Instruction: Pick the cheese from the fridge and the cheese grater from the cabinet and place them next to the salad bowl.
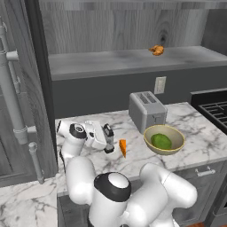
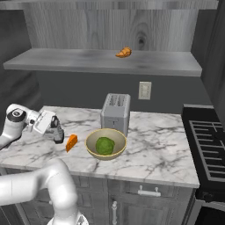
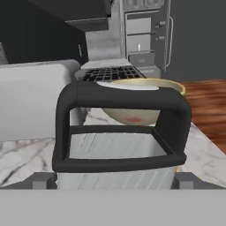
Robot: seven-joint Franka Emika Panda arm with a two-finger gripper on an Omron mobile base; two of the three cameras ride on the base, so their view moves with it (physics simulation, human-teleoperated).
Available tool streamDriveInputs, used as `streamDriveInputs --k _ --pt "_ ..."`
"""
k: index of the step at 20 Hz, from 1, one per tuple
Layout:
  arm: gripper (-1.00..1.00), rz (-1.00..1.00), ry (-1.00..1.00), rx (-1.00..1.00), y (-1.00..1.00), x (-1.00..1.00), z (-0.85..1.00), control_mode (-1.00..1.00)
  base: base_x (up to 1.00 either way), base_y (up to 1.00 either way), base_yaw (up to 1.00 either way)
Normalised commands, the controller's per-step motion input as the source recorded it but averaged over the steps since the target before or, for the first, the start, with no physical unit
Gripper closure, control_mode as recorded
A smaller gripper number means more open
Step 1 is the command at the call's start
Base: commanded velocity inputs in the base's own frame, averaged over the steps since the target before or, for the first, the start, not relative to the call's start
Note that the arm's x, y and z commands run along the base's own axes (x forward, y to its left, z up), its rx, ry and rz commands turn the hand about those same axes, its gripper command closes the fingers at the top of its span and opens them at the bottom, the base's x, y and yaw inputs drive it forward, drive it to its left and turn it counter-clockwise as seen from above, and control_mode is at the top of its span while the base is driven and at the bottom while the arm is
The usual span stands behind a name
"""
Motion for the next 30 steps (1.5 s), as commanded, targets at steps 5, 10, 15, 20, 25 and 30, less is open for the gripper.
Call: streamDriveInputs --k 5,10,15,20,25,30 --pt "-1.0 0.0 0.02 0.0 0.0 -0.09 0.01 -1.0 0.0 0.0 0.0" --pt "-1.0 0.06 0.06 0.0 -0.11 -0.05 0.0 -1.0 0.0 0.0 0.0" --pt "-1.0 0.13 0.08 0.0 -0.13 -0.03 0.0 -1.0 0.0 0.0 0.0" --pt "-1.0 0.24 0.04 0.0 -0.08 -0.11 -0.11 -1.0 0.0 0.0 0.0" --pt "-1.0 0.28 0.03 0.01 -0.11 -0.21 -0.04 -1.0 0.0 0.0 0.0" --pt "-1.0 0.27 0.04 0.02 -0.11 -0.24 -0.1 -1.0 0.0 0.0 0.0"
